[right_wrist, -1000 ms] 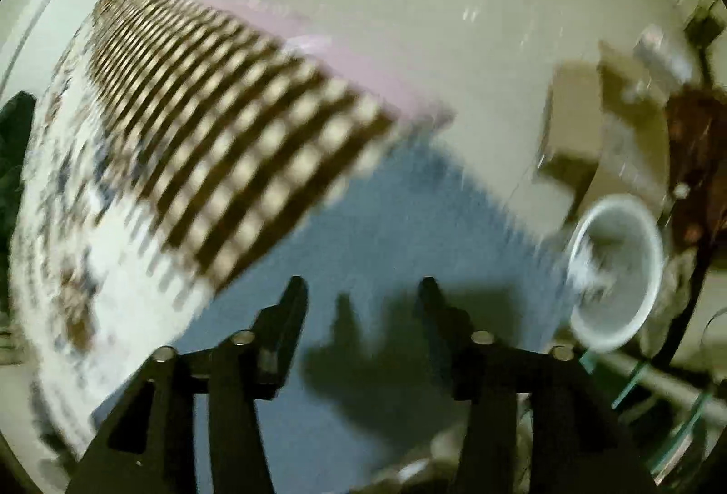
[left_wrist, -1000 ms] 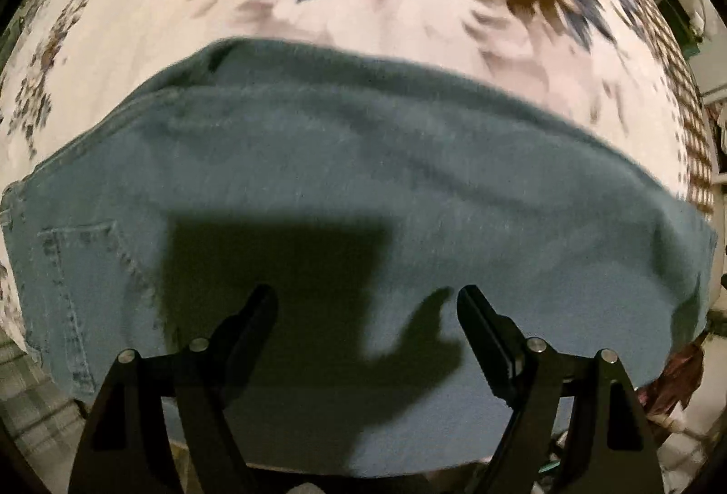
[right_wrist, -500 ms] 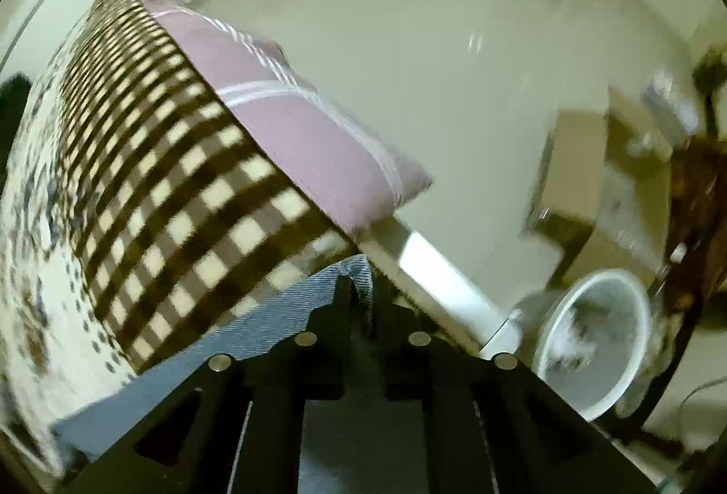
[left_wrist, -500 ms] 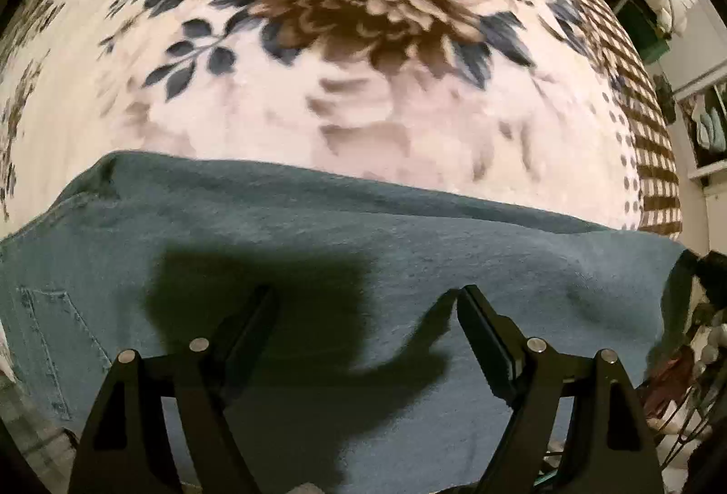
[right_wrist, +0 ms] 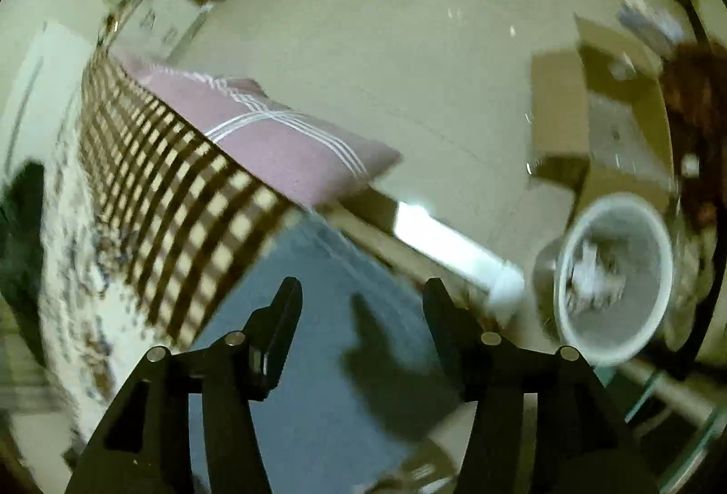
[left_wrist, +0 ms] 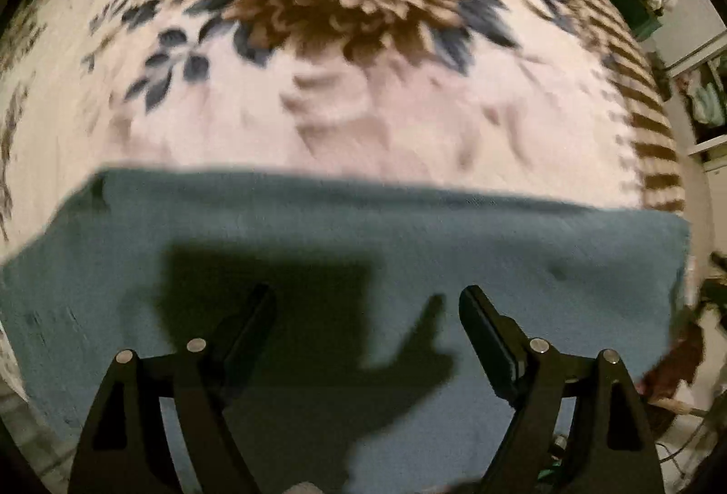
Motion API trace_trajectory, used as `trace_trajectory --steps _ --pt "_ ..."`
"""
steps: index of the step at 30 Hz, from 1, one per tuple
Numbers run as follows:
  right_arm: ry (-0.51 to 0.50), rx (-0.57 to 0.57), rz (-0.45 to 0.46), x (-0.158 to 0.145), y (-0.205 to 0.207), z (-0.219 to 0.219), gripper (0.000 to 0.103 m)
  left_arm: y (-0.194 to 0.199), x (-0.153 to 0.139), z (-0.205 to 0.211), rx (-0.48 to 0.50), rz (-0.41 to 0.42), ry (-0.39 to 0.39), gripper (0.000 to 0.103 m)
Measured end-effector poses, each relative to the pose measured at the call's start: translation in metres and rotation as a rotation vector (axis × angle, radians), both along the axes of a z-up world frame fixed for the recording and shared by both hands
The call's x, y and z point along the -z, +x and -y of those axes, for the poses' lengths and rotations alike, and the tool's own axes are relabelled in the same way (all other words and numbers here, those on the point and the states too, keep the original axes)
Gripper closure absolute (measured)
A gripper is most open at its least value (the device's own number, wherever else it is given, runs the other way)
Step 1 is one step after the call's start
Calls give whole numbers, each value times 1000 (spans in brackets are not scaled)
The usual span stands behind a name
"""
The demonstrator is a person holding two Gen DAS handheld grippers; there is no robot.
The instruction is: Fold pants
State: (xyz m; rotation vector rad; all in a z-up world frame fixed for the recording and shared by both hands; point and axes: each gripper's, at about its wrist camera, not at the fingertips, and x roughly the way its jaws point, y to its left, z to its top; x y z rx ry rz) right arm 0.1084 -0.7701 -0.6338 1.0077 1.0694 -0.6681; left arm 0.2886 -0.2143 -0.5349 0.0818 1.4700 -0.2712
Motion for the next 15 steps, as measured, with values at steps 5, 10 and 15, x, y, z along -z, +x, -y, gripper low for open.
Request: trace_trajectory --steps 5,10,15 --pt "190 126 107 47 -68 -37 45 -40 33 14 35 -124 -1 21" --pt "238 182 134 86 -78 -61 46 -50 59 30 97 -95 16 7" --pt "126 245 305 74 -95 -71 71 -45 74 46 127 -102 50 0"
